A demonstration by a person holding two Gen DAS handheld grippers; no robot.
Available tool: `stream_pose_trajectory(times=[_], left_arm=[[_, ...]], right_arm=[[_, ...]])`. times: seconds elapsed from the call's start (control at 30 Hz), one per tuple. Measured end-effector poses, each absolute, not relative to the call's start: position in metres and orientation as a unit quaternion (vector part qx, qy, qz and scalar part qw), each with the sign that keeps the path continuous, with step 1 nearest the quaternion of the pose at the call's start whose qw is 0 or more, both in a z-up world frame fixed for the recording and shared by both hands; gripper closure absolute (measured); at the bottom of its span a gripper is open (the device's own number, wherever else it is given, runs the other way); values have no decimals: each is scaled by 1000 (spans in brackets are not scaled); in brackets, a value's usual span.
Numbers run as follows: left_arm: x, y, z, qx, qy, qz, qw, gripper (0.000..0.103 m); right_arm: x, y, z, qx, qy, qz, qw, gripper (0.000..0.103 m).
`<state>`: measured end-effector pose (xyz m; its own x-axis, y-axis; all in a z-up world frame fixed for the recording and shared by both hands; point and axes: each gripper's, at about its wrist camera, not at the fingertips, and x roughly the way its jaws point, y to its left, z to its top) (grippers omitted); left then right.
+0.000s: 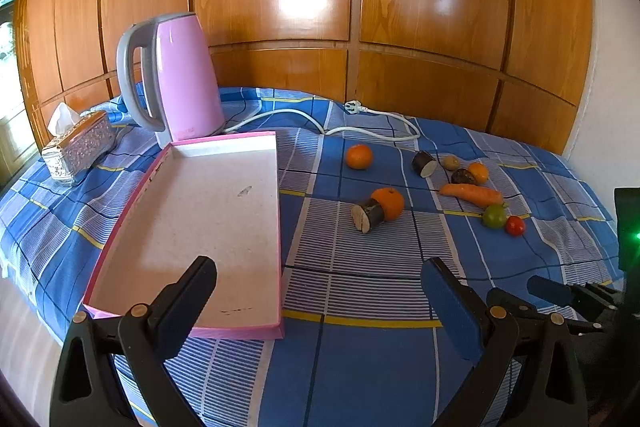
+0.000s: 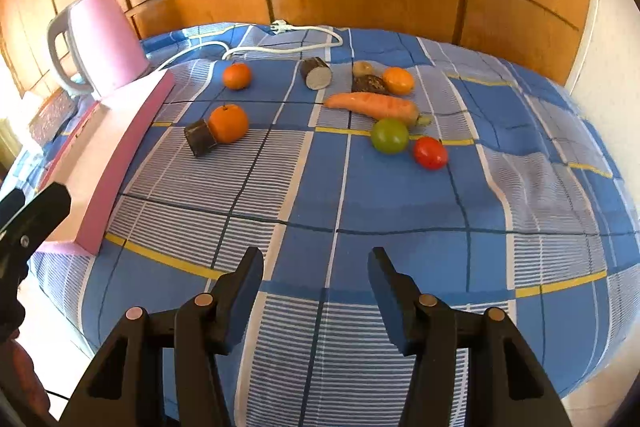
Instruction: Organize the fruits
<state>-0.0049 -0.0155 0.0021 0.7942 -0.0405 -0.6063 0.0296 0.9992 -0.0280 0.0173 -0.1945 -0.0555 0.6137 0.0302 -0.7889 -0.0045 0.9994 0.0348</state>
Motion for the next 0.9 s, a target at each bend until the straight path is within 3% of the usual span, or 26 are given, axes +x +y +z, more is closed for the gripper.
stream_pose_trajectory(times=[0.5, 0.7, 0.9], left_arm=[[0, -21, -2, -9, 330, -35, 943, 1], [16, -23, -11, -6, 356, -63, 932, 23], [34, -29, -19, -12, 388, -101, 916, 47]], right_arm=[[15, -203, -56, 26, 444, 6, 896, 55], [25, -214, -61, 37, 450, -3, 892, 62], [32, -229, -63, 53, 452, -10, 890, 63]])
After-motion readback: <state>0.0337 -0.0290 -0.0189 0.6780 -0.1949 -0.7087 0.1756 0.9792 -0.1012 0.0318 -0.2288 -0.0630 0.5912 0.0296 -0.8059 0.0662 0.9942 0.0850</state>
